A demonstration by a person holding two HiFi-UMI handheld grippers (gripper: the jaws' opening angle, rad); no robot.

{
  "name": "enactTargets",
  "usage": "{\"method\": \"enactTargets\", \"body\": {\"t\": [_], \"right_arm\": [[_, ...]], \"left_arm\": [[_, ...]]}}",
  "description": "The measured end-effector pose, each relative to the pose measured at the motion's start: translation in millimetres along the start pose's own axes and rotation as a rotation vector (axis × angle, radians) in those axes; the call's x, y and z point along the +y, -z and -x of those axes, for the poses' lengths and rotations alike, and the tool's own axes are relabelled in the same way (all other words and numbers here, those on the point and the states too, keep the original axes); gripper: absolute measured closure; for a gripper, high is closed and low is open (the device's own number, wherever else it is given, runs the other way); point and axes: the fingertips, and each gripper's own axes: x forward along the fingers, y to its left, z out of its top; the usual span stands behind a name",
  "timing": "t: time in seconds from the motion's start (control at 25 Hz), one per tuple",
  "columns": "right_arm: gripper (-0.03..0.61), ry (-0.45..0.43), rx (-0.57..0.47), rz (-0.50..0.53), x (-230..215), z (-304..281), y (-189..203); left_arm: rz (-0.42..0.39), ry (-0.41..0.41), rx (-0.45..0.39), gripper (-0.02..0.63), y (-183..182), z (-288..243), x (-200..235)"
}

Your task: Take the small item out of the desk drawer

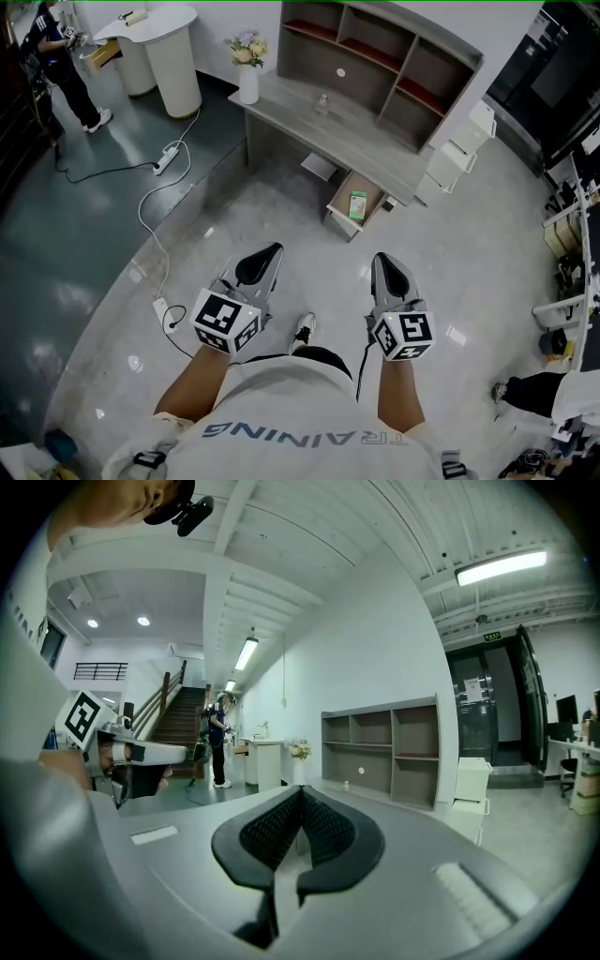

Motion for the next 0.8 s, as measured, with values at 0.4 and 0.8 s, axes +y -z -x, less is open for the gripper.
{"method": "enactTargets", "body": {"t": [0.4,0.8], "right_arm": [[0.561,0.024,0.005,-0.053,-94.7,-50.6,-3.8],[0.561,0.055,0.026,-0.103,-190.4,-99.1,9.9]], "left_arm": [[-0.024,0.022,0.029,0.615,-12.3,-107.6,-1.2],[-0.061,0.042,0.078,0.615,-7.1,-208.4,-0.8]]}}
